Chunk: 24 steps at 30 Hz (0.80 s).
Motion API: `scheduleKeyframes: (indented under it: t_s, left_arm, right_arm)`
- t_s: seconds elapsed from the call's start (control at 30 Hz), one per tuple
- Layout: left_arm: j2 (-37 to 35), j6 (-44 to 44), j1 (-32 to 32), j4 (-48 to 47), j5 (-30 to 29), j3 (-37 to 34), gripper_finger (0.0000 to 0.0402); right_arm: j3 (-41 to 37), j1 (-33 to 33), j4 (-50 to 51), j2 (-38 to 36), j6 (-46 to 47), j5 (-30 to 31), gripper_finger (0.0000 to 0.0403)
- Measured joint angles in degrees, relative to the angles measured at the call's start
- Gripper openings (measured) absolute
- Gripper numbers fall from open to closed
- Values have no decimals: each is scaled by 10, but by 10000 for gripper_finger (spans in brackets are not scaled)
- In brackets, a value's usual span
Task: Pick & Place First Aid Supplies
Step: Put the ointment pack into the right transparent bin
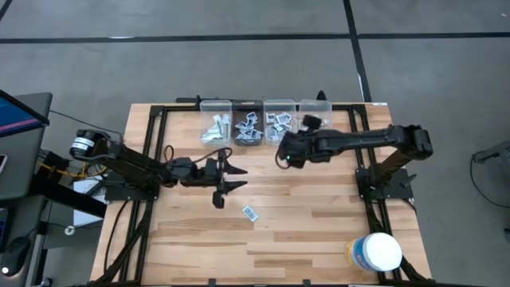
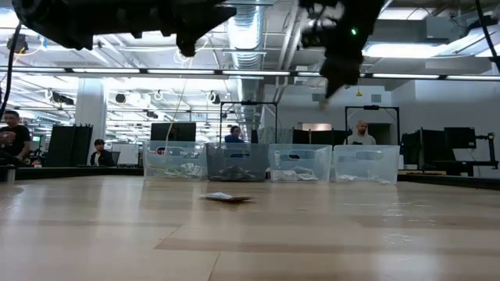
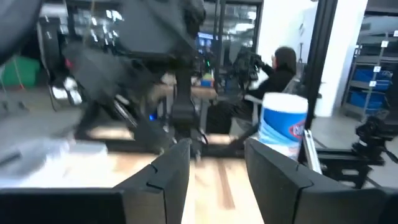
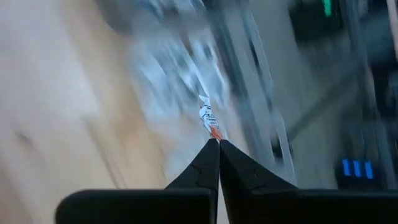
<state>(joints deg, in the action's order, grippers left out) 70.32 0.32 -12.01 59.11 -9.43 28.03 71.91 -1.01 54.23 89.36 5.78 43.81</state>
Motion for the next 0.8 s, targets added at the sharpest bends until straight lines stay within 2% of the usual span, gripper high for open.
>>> scheduleKeyframes:
  t_s: [0.2, 0.43, 0.57, 0.8]
  left_arm:
    - [25, -83, -9, -42, 0, 0, 148]
    - [65, -137, -12, -43, 2, 0, 143]
    - [77, -148, -12, -42, 1, 0, 143]
    - [78, -148, -12, -42, 1, 0, 143]
  right_arm:
    - [0, -78, 137, 0, 134, -3, 0]
    - [0, -146, 151, 0, 241, -15, 19]
    - [0, -165, 152, 0, 246, -51, 54]
    - [0, -157, 152, 0, 240, -56, 118]
